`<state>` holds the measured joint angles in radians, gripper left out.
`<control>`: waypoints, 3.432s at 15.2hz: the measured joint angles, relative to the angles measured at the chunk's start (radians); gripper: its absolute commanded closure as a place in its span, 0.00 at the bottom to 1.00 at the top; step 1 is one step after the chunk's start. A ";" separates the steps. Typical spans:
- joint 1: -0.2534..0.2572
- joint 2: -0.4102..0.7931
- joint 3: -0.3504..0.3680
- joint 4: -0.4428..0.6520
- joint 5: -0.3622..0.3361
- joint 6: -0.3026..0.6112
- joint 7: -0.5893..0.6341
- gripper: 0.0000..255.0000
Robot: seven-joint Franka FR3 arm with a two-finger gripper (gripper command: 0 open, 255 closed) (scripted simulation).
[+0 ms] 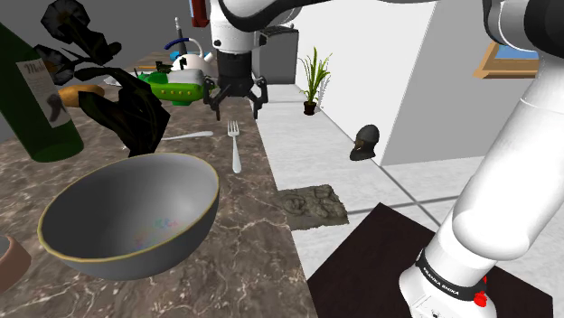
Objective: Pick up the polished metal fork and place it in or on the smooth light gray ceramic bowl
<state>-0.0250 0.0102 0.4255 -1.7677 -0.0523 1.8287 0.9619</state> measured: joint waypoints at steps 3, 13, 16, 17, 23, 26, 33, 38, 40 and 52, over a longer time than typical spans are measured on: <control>0.005 0.032 0.003 -0.002 -0.012 0.030 0.033 0.00; 0.006 0.050 0.004 -0.055 -0.022 0.100 0.046 0.00; 0.006 0.050 0.004 -0.055 -0.022 0.100 0.046 1.00; 0.006 0.048 0.004 -0.054 -0.022 0.099 0.046 1.00; 0.003 0.040 0.001 -0.053 -0.024 0.089 0.045 1.00; 0.004 0.041 0.001 -0.052 -0.023 0.095 0.045 1.00; 0.006 0.035 0.003 0.007 -0.013 0.025 0.037 1.00; 0.009 0.042 0.006 0.084 -0.015 -0.046 0.039 1.00; 0.010 0.050 0.007 0.119 -0.019 -0.073 0.039 1.00; 0.018 0.087 0.011 0.325 -0.034 -0.246 0.037 1.00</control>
<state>-0.0067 0.0972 0.4362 -1.4426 -0.0859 1.5825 0.9991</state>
